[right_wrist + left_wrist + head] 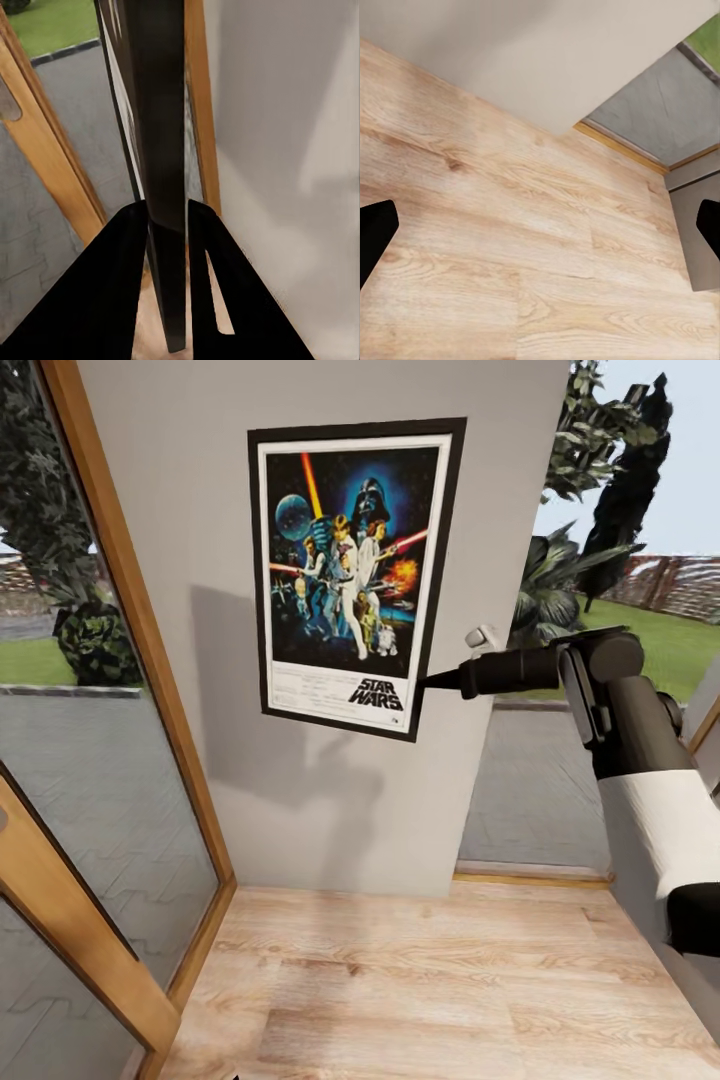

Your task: Pick up the poster from the kitchen countertop and hang it on one of the wall nails in the kitchen.

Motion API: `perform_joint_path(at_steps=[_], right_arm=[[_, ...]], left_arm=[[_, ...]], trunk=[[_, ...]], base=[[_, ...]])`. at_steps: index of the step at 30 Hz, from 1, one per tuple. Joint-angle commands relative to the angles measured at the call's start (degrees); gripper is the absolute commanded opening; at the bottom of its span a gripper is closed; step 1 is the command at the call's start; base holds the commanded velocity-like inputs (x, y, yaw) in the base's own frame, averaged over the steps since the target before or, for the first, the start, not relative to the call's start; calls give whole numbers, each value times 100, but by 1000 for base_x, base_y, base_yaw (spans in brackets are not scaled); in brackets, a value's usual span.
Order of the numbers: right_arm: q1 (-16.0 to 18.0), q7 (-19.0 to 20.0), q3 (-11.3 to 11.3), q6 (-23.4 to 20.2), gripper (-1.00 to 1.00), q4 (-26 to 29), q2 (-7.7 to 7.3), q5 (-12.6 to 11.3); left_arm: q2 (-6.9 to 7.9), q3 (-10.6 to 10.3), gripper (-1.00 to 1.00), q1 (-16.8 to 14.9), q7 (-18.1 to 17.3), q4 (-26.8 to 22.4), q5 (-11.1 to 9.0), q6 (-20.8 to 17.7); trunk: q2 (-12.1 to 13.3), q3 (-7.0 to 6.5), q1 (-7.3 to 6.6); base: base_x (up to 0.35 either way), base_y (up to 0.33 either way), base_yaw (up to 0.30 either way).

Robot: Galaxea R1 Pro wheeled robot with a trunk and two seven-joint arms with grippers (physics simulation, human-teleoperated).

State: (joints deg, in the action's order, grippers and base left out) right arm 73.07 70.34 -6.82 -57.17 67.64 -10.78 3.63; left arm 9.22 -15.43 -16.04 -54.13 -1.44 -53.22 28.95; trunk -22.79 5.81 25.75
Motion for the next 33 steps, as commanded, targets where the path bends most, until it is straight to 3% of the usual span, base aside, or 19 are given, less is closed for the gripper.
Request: perform_joint_path(at_steps=[1, 7, 10, 16, 33], right_arm=[[12, 50, -4, -40, -100, -1, 15, 43], [22, 50, -49, -40, -100, -4, 78, 53], [27, 44, -313, -40, -100, 1, 101, 57], [58, 42, -457, -40, -100, 3, 109, 58], [106, 41, -496, -40, -100, 38, 103, 59]], left_arm=[[1, -48, 100, -5, -16, 3, -48, 23], [1, -48, 100, -5, -18, 3, -48, 23], [1, -48, 100, -5, -19, 3, -48, 23], [1, -48, 100, -5, -17, 3, -48, 23], [8, -40, 100, -5, -18, 3, -48, 23]], trunk=[[-13, 13, 4], [-13, 13, 4], [-13, 13, 4], [-13, 13, 4], [-13, 13, 4]], base=[[0, 0, 0], [0, 0, 0], [0, 0, 0], [0, 0, 0], [0, 0, 0]])
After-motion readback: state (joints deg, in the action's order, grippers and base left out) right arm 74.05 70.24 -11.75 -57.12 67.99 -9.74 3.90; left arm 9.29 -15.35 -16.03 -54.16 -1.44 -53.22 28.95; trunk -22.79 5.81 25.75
